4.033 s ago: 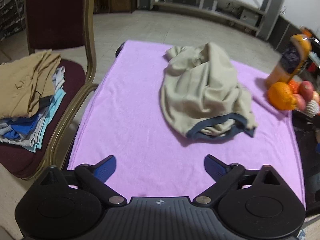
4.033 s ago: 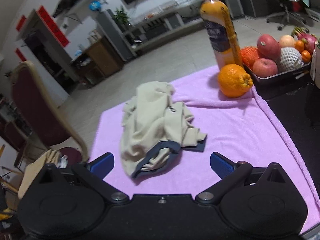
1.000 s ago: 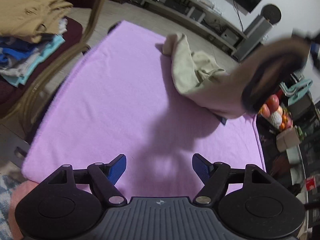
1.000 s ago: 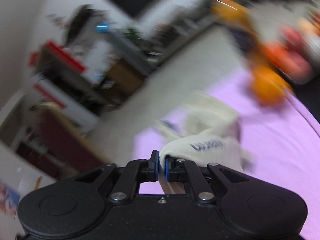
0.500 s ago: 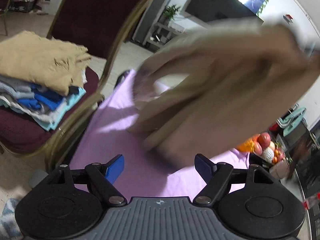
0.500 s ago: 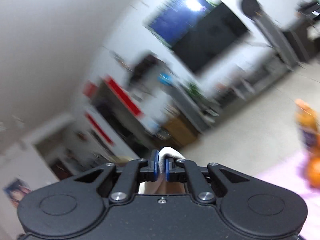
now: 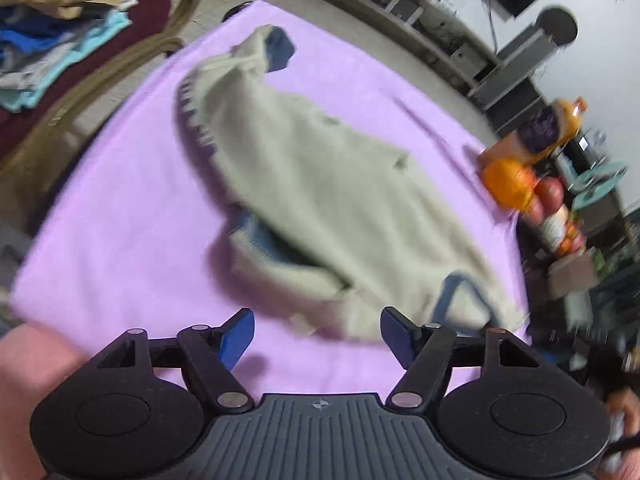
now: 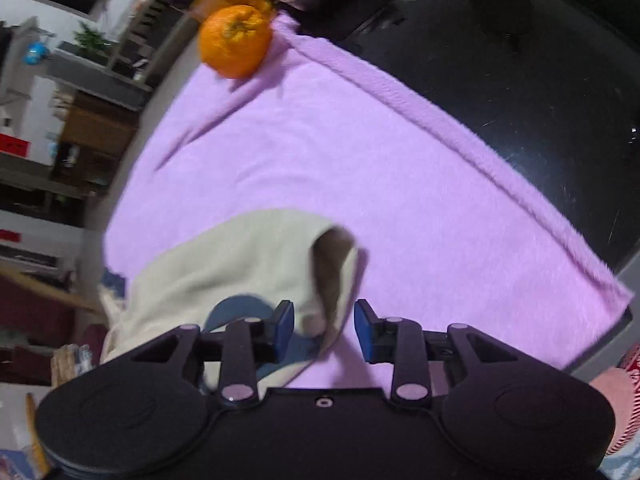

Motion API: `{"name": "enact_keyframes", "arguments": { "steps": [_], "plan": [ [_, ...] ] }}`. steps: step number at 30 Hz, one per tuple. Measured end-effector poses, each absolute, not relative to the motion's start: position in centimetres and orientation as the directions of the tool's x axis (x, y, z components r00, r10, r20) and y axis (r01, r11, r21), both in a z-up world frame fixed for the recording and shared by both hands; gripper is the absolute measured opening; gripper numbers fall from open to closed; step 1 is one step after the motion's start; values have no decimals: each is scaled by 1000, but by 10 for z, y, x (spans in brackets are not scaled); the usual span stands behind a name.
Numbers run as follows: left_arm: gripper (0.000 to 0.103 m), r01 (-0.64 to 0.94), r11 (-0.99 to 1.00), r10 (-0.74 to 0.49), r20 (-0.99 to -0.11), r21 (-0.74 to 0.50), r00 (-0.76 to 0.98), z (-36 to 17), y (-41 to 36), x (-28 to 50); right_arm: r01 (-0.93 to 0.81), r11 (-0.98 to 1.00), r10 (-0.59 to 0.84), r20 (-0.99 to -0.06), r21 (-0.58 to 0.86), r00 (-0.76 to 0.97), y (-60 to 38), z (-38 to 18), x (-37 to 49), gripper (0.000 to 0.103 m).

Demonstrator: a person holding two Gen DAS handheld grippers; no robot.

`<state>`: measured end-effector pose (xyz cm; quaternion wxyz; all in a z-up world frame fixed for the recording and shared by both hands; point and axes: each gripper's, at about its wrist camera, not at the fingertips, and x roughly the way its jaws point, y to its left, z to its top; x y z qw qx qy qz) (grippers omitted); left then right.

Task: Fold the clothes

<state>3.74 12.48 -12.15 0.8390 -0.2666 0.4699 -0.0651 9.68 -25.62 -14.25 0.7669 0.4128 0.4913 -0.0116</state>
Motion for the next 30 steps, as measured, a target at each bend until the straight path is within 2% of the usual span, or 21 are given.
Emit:
{"name": "enact_keyframes", "arguments": {
  "steps": [3,6,9,13,19,21,22,23,24,25,28,29,30],
  "plan": [
    [61,-162,788,-413,-705,-594,577,-128,123,60,355,641,438,-705,680,557,-242,-127,82,35],
    [61,-197,744,-449,-696,-638,561,-143,118,77,292,633,480,-659,717,579,-219,-117,80,38],
    [61,-249,731,-444,-720,-635,534,-166,117,85,249,636,508,-640,730,577,-202,-114,83,39],
    [61,-270,669,-480,-680,-693,555,-189,127,96,227,644,523,-637,731,566,-192,-115,84,39],
    [73,-213,619,-551,-612,-756,568,-201,123,105,211,633,530,-616,745,582,-190,-116,83,40],
    [72,-204,611,-558,-599,-765,574,-202,123,107,203,624,534,-602,754,594,-192,-118,83,40],
    [65,-213,602,-558,-596,-770,578,-202,125,107,204,619,534,-597,759,599,-193,-119,83,41],
    [54,-222,592,-558,-592,-775,581,-202,127,107,206,613,534,-592,763,604,-194,-120,83,41],
    [49,-230,580,-560,-587,-782,585,-203,129,107,208,607,533,-587,767,609,-196,-120,81,41],
    [37,-235,560,-570,-575,-795,587,-202,132,106,210,601,533,-582,771,614,-197,-119,80,41],
    [25,-218,539,-584,-548,-813,599,-193,133,103,214,584,530,-568,783,630,-203,-119,75,41],
    [13,-208,541,-585,-542,-815,604,-188,133,103,217,576,528,-561,788,637,-205,-118,73,42],
    [6,-199,548,-581,-541,-813,608,-182,132,103,220,567,526,-554,794,645,-208,-118,71,42]
  ]
}}
